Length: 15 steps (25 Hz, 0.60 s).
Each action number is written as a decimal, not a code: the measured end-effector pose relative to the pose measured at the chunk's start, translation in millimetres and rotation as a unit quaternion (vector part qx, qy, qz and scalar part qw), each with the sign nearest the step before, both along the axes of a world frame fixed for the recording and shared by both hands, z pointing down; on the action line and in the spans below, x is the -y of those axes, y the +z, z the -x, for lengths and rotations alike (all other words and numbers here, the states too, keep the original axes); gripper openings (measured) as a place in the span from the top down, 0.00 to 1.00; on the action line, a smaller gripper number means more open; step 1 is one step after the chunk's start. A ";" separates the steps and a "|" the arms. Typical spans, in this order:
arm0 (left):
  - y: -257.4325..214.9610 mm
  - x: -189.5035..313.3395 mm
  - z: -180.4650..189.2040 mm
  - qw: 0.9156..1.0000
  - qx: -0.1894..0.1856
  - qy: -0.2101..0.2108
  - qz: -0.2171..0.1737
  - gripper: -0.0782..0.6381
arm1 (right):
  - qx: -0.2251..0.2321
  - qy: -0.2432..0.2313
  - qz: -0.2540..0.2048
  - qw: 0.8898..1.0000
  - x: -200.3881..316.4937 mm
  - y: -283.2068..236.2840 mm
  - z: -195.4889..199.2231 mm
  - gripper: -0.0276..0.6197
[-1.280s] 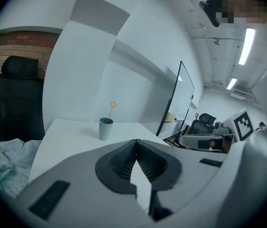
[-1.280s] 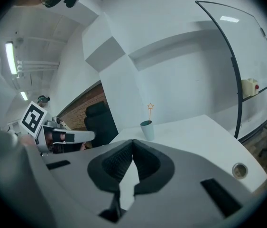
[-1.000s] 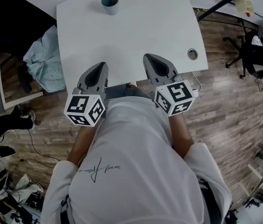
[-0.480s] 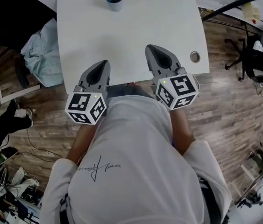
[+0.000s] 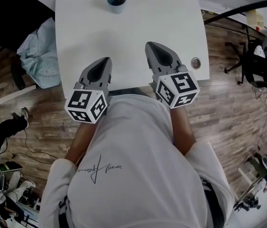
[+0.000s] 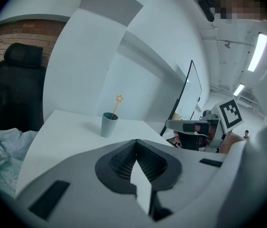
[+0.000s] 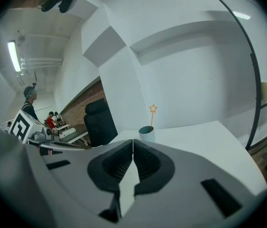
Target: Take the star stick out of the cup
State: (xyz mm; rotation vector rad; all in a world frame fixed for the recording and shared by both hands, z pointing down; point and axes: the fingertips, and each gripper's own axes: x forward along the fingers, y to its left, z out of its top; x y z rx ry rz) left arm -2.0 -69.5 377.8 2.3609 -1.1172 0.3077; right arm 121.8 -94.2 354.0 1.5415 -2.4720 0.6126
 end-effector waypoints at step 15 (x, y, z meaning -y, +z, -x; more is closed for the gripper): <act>5.8 26.9 21.2 1.000 -0.001 -0.020 0.012 0.88 | 0.003 -0.021 0.002 1.000 46.5 4.0 18.0 0.94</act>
